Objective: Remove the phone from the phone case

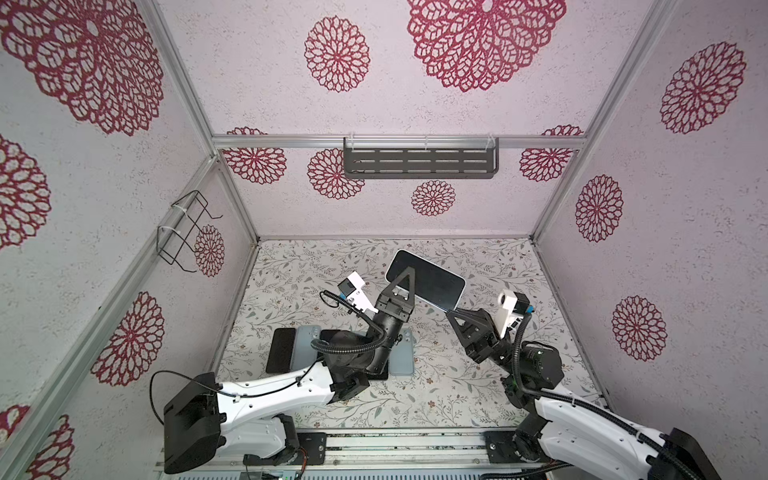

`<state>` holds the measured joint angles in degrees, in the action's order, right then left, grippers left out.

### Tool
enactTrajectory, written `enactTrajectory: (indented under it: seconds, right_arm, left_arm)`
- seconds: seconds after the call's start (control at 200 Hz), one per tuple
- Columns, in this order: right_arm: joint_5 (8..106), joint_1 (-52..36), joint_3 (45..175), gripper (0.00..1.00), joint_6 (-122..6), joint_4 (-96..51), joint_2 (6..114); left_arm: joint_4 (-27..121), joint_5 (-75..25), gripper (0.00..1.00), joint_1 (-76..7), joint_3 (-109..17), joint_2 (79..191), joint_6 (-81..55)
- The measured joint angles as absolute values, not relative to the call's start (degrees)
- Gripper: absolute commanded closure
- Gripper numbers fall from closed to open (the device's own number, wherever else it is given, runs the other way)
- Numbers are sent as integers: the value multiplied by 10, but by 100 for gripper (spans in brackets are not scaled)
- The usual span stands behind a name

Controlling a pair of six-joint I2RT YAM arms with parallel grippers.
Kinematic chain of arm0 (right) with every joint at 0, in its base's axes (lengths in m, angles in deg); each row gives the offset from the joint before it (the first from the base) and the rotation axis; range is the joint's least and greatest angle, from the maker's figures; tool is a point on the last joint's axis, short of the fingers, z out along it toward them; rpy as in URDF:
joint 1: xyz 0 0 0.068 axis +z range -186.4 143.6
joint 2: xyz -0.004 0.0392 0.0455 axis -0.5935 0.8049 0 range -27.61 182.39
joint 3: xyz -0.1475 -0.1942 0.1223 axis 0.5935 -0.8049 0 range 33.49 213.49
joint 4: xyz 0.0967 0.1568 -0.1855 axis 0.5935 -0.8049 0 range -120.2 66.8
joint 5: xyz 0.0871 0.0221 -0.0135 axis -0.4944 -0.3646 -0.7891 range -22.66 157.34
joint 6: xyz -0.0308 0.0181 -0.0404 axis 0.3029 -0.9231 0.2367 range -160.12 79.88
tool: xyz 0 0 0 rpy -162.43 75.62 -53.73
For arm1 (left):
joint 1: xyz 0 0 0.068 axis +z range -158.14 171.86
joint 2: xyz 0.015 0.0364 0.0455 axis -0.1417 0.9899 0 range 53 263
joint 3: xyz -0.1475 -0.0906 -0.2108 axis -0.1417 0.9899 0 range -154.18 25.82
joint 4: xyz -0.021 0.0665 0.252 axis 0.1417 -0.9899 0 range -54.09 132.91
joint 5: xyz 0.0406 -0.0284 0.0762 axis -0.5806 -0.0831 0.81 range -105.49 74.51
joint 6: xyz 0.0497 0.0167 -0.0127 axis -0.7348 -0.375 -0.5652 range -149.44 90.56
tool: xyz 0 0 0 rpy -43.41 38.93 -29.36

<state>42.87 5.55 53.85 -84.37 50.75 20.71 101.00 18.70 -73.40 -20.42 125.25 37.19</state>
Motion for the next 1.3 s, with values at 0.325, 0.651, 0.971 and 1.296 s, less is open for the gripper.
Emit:
enactTrajectory:
  seconds: [0.325,0.651,0.971,1.296]
  right_arm:
    - [370,28,585,100,-720,387,177]
    - [320,1,563,41,-706,319,141]
    - [310,-15,537,12,-699,154,19]
    - [245,-27,584,12,-779,186,98]
  left_arm:
    - [956,152,100,-722,-223,1241,443]
    - [853,120,100,-703,-223,1191,441]
    - [581,-84,100,-527,-321,1118,392]
    - [357,-430,100,-458,-529,1162,199]
